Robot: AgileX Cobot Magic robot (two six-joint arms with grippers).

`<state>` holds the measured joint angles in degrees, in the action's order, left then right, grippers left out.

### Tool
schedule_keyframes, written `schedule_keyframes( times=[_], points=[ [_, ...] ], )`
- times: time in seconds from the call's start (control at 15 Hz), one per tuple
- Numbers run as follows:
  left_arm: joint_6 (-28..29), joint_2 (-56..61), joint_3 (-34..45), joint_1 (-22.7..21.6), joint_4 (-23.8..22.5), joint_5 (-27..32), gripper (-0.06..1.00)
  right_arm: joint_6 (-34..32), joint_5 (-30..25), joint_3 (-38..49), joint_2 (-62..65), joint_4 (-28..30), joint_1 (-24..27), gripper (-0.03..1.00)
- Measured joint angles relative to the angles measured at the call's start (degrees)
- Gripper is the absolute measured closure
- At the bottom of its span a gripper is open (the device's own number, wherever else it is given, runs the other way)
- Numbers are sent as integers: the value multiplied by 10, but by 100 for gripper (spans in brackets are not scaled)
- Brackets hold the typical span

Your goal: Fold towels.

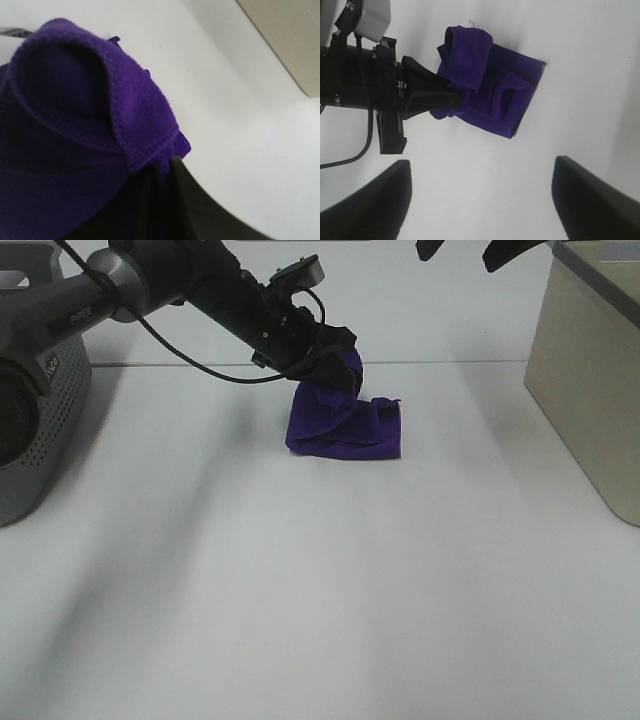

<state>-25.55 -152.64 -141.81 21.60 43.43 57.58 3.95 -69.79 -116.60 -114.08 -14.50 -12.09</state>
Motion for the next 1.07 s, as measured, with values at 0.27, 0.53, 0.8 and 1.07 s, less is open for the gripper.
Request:
schedule_keyframes(
  times=[0.27,0.53,0.8,1.07],
  points=[
    [0,0,0,33,5,-49,31,0,0,0,0,0,0,21],
    [-30,0,0,52,11,-83,23,0,-1,0,7,0,0,21],
    [-24,18,0,34,-46,-49,23,1,-1,0,17,4,0,21],
    [103,86,0,-7,-261,29,21,3,-1,0,29,19,0,21]
  ],
)
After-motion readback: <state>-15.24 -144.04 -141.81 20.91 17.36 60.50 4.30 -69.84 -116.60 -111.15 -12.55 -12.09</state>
